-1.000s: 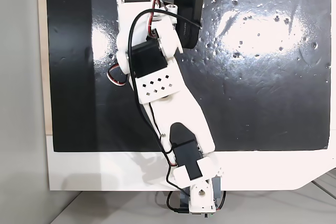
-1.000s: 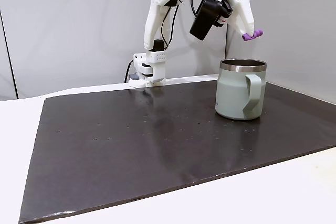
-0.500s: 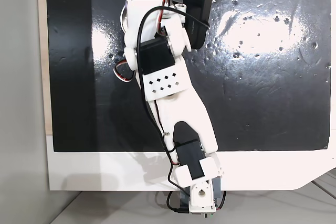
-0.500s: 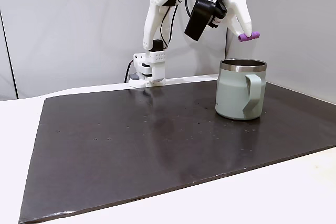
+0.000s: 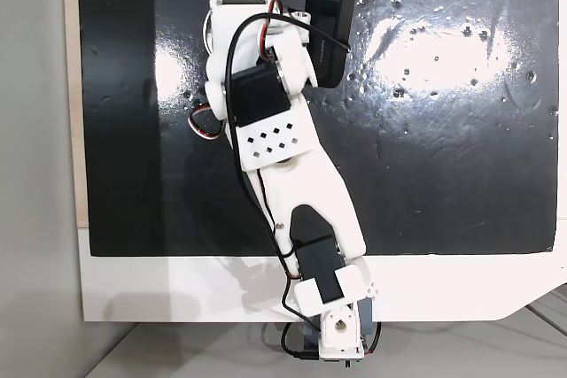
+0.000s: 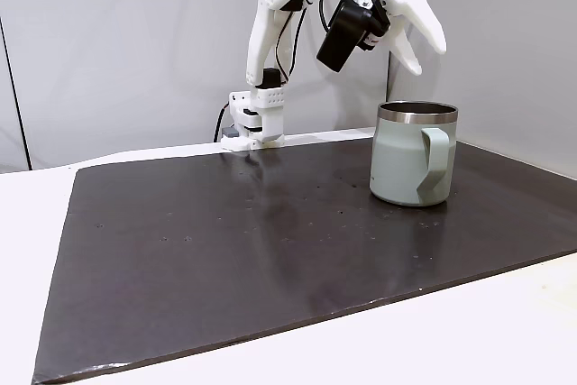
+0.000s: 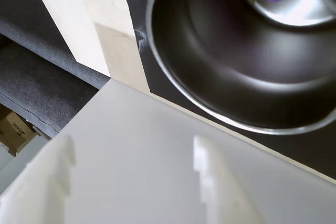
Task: Grasp a pengrip and put it in the cup.
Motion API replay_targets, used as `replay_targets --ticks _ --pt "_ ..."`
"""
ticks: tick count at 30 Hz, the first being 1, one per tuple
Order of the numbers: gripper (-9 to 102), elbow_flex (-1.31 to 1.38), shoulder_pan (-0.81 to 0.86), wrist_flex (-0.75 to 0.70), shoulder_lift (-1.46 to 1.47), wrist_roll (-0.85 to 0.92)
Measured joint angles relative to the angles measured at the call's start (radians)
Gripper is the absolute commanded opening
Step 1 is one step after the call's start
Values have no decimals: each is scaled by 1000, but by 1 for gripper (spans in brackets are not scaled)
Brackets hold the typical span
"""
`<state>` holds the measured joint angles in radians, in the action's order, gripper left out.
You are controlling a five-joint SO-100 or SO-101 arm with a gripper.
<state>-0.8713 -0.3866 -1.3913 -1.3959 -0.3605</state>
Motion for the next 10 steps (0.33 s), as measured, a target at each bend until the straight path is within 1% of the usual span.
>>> replay_targets --ticks 10 --pt "27 -6 -11 0 0 0"
